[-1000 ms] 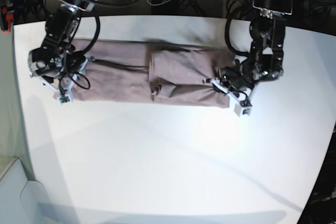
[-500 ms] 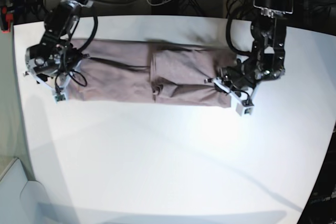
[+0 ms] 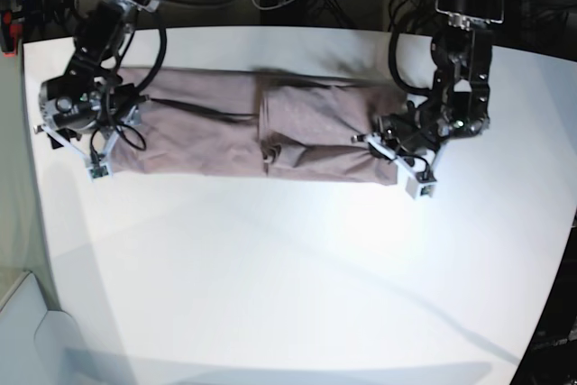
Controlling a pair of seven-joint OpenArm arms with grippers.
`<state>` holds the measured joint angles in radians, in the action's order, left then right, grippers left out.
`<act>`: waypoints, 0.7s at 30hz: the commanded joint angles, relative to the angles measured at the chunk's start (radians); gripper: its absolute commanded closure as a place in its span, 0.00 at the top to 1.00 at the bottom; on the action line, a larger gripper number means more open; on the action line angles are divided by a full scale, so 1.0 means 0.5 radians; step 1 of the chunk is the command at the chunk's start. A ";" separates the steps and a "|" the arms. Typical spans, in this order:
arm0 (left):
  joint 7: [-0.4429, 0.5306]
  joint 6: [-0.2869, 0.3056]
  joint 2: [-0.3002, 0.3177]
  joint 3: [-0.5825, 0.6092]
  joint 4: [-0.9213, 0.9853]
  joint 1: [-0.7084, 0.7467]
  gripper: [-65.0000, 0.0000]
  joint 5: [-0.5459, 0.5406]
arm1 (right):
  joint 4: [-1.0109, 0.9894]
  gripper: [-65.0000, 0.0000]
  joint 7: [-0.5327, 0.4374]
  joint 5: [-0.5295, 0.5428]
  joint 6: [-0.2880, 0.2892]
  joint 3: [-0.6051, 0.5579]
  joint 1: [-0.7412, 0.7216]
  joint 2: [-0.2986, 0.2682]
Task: Layout the t-shirt on the table in an organized manner, then fold the t-shirt properly
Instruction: 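Lower the folded end and hold the strip with both grippers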
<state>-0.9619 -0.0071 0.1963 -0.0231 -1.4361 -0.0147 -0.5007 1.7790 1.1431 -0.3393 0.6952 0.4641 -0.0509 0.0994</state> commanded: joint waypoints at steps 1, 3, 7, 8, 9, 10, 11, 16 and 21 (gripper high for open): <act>-0.131 -0.076 0.026 -0.008 0.023 0.034 0.00 0.165 | -0.024 0.74 -0.020 0.002 0.006 -0.003 -0.053 -0.013; -0.131 -0.076 0.026 -0.008 0.023 0.034 0.00 0.165 | -0.153 0.74 -0.020 -0.004 0.006 0.000 -0.096 -0.022; -0.131 -0.076 0.026 -0.008 0.023 0.037 0.00 0.165 | -0.298 0.74 -0.020 0.002 0.006 0.003 -0.133 -0.071; -0.131 -0.076 0.026 -0.008 0.023 0.037 0.00 0.165 | -0.301 0.74 -0.020 0.002 0.006 0.003 -0.139 -0.071; -0.131 -0.076 0.026 -0.008 0.023 0.037 0.00 0.165 | -0.301 0.74 -0.020 0.002 0.006 0.003 -0.139 -0.071; -0.131 -0.076 0.026 -0.008 0.023 0.037 0.00 0.165 | -0.301 0.74 -0.020 0.002 0.006 0.019 -0.145 -0.071; -0.131 -0.076 0.026 -0.008 0.023 0.037 0.00 0.165 | -0.301 0.74 -0.023 0.002 0.006 0.055 -0.148 -0.071; -0.131 -0.076 0.026 -0.008 0.023 0.037 0.00 0.162 | -0.319 0.74 -0.091 0.002 0.006 0.144 -0.170 -0.071; -0.134 -0.076 0.023 -0.008 0.020 0.037 0.00 0.162 | -0.497 0.74 -0.109 0.002 0.006 0.215 -0.182 -0.090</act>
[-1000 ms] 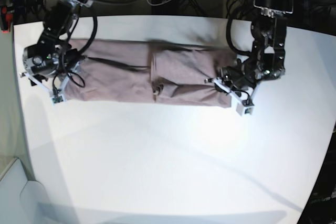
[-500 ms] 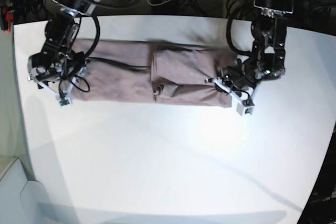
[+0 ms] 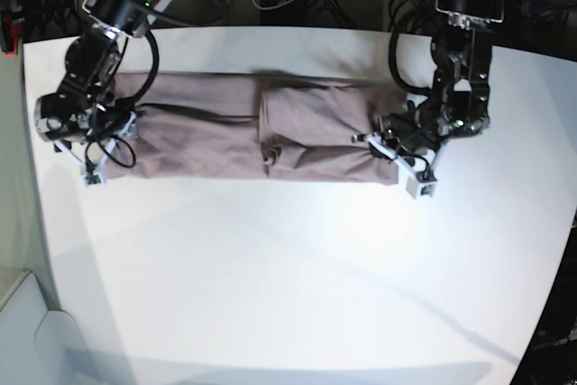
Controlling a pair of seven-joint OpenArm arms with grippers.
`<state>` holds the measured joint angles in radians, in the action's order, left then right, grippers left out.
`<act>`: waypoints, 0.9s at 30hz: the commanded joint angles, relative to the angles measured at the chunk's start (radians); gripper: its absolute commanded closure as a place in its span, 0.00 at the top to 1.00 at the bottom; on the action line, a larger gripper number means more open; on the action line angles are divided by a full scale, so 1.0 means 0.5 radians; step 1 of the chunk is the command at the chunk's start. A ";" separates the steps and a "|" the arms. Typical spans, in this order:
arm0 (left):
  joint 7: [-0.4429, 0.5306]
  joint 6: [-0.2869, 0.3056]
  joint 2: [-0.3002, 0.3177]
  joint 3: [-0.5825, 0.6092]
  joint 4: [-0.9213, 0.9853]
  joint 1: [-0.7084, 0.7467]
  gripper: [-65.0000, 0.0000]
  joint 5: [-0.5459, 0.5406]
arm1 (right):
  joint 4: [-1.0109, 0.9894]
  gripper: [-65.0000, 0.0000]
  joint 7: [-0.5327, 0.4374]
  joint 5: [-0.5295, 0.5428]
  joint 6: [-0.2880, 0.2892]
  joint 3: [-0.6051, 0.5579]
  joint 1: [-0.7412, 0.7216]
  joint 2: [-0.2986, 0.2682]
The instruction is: Layout the t-shirt on the table in an organized manner, then fold the t-shirt properly
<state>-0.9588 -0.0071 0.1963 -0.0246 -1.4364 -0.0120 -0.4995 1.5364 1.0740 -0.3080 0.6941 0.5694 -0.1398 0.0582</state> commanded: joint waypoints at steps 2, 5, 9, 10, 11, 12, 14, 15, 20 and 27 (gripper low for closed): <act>-0.140 -0.076 0.023 -0.004 0.021 0.032 0.00 0.160 | -0.042 0.74 0.029 -0.057 0.008 0.004 0.002 -0.010; -0.140 -0.076 0.023 -0.004 0.021 0.032 0.00 0.160 | -0.055 0.74 0.029 -0.057 0.008 0.001 0.008 -0.004; -0.140 -0.076 0.023 -0.004 0.021 0.032 0.00 0.160 | -0.061 0.73 0.029 -0.002 0.008 0.001 0.008 0.017; -0.140 -0.076 0.023 -0.004 0.021 0.032 0.00 0.160 | -0.064 0.73 0.032 0.028 0.008 0.001 0.011 0.017; -0.140 -0.076 0.023 -0.004 0.021 0.032 0.00 0.160 | -0.067 0.73 0.035 0.065 0.008 0.007 0.011 0.017; -0.140 -0.076 0.023 -0.004 0.021 0.032 0.00 0.160 | -0.067 0.72 0.045 0.105 0.008 0.007 0.030 0.017; -0.140 -0.076 0.023 -0.004 0.021 0.032 0.00 0.160 | -0.064 0.66 0.048 0.194 0.008 -0.002 0.069 0.017; -0.140 -0.076 0.023 -0.004 0.021 0.032 0.00 0.160 | -0.064 0.61 0.048 0.240 0.008 -0.005 0.079 0.017; -0.140 -0.076 0.023 -0.004 0.021 0.032 0.00 0.160 | -0.067 0.24 0.051 0.286 0.008 -0.005 0.122 0.023; -0.140 -0.076 0.023 -0.008 -0.001 0.029 0.00 0.160 | -0.024 0.00 0.155 0.286 0.008 -0.118 0.122 0.005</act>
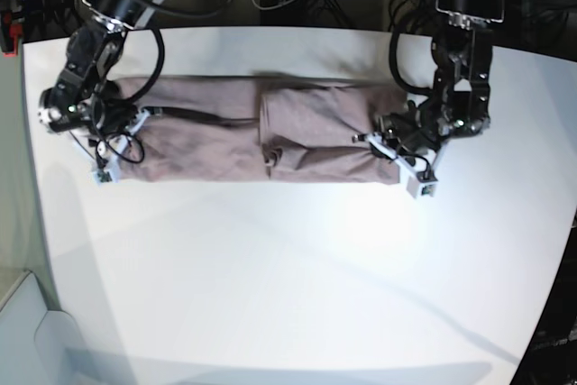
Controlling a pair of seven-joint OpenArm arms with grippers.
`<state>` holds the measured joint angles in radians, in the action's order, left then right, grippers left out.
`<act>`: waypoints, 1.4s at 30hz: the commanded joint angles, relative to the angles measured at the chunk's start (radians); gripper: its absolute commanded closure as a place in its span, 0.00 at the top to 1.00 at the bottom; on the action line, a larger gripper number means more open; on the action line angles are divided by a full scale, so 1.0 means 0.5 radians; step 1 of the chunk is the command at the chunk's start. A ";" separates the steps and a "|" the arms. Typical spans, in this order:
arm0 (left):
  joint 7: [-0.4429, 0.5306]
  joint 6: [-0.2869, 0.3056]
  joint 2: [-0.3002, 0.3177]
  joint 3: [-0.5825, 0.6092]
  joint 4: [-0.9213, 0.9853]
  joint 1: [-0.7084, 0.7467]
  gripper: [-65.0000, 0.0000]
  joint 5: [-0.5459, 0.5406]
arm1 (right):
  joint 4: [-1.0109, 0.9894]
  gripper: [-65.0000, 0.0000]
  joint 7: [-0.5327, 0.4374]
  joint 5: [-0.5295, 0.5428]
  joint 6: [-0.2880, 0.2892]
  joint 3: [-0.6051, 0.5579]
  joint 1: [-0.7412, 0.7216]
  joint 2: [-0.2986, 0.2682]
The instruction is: Layout the t-shirt on the table in an organized manner, then fold the t-shirt properly
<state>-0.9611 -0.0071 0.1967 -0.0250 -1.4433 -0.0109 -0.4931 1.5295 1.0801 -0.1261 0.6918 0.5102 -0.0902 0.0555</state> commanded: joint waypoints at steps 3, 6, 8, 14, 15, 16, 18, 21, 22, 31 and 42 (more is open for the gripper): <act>-0.141 -0.076 0.023 -0.007 -0.088 0.026 0.00 0.147 | 0.146 0.00 0.158 -0.078 0.013 -0.089 0.047 -0.002; -0.154 -0.076 0.023 -0.007 -0.217 0.029 0.00 0.144 | 0.376 0.00 0.161 -0.078 0.013 -0.181 0.084 0.004; -0.157 -0.076 0.023 -0.007 -0.309 0.032 0.00 0.144 | 0.496 0.00 0.223 -0.078 0.013 -0.246 0.102 0.004; -0.160 -0.079 -0.014 -0.151 -0.546 0.155 0.00 0.144 | 0.702 0.00 0.355 -0.078 0.013 -0.362 0.099 0.007; -0.160 -0.079 -0.027 -0.212 -0.583 0.180 0.00 0.144 | 0.720 0.00 0.367 -0.078 0.013 -0.371 0.099 0.007; -0.172 -0.076 -0.033 -0.280 -0.613 0.204 0.00 0.144 | 0.742 0.00 0.376 -0.078 0.013 -0.378 0.102 0.007; -0.243 -0.076 -0.036 -0.387 -0.665 0.226 0.00 0.144 | 0.781 0.00 0.394 -0.078 0.013 -0.378 0.105 0.007; -0.338 -0.076 -0.036 -0.510 -0.699 0.226 0.00 0.144 | 0.788 0.00 0.397 -0.078 0.013 -0.381 0.105 0.013; -0.359 -0.076 -0.036 -0.538 -0.702 0.226 0.00 0.144 | 0.788 0.00 0.397 -0.078 0.013 -0.381 0.105 0.016; -0.393 -0.073 -0.017 -0.673 -0.678 0.257 0.01 0.144 | 0.791 0.00 0.397 -0.078 0.013 -0.381 0.108 0.019; -0.390 -0.079 -0.122 -0.421 -0.678 0.149 0.01 0.021 | 0.791 0.00 0.397 -0.078 0.013 -0.491 0.114 0.056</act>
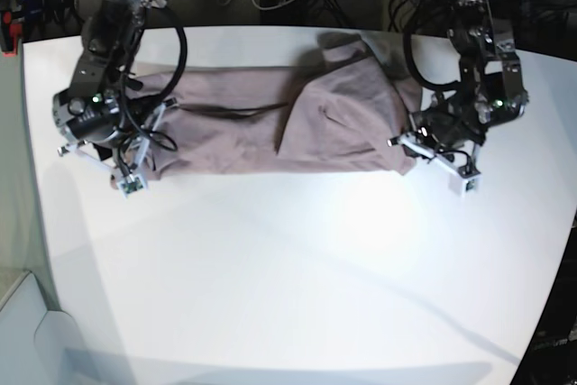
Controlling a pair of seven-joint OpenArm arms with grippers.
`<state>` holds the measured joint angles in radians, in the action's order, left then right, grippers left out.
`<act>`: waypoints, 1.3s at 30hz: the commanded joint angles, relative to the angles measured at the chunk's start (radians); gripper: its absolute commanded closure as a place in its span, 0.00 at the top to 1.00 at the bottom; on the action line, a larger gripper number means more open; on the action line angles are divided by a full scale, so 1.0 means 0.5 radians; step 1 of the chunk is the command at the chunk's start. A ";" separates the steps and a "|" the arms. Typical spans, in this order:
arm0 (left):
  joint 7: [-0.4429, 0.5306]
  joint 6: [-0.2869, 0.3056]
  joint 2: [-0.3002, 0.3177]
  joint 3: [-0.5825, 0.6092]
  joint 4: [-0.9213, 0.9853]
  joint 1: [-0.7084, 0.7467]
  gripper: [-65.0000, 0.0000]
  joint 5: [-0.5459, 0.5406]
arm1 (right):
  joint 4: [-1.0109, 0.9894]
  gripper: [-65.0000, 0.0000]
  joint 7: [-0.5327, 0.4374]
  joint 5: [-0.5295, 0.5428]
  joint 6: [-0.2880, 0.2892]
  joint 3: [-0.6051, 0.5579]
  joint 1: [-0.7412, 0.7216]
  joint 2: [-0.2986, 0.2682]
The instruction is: Layout the t-shirt on the table in an organized manner, then fold the t-shirt properly
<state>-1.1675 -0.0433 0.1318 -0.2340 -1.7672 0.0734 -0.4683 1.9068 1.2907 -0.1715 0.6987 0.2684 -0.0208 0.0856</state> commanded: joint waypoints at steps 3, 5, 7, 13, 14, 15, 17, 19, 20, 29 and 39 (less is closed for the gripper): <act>0.026 -0.010 0.008 0.114 -0.027 -0.038 0.01 -0.029 | 0.036 0.00 -0.024 0.013 -0.001 -0.010 -0.012 -0.004; 0.014 -0.010 0.008 0.163 0.019 -0.050 0.01 -0.029 | 0.036 0.00 -0.024 0.013 -0.001 -0.010 -0.009 -0.004; 0.010 -0.007 0.008 0.190 0.084 -0.050 0.01 -0.029 | 0.036 0.00 -0.024 0.013 -0.001 -0.010 -0.009 -0.004; 0.007 -0.001 0.072 0.187 0.102 -0.050 0.02 -0.047 | 0.036 0.00 -0.024 0.013 -0.001 -0.010 -0.018 -0.004; 0.007 -0.001 0.091 0.187 0.096 -0.047 0.05 -0.050 | 0.036 0.00 -0.024 0.013 -0.001 -0.010 -0.018 -0.004; 0.007 -0.001 0.103 0.187 0.087 -0.047 0.08 -0.062 | 0.036 0.00 -0.024 0.013 -0.001 -0.010 -0.018 -0.004; 0.007 -0.001 0.118 0.187 0.071 -0.044 0.19 -0.111 | 0.036 0.00 -0.024 0.013 -0.001 -0.010 -0.018 -0.007; 0.014 -0.001 0.155 0.184 0.044 -0.020 0.30 -0.164 | 0.036 0.00 -0.024 0.013 -0.001 -0.010 -0.018 -0.007; 0.023 -0.001 0.168 0.184 0.022 -0.001 0.32 -0.191 | 0.036 0.00 -0.024 0.013 -0.001 -0.010 -0.018 -0.007; 0.010 0.143 0.164 -0.043 -0.128 -0.001 0.33 -0.652 | 0.033 0.00 -0.027 0.013 -0.001 -0.010 -0.015 -0.007; -0.017 0.490 0.054 0.120 -0.205 0.131 0.81 -0.958 | 0.030 0.00 -0.027 0.013 -0.001 -0.014 -0.018 -0.013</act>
<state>-1.1912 0.1921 0.1589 -0.1696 -1.8477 0.1505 -0.9173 1.9064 1.2873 -0.1711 0.6991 0.2634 -0.0109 0.0803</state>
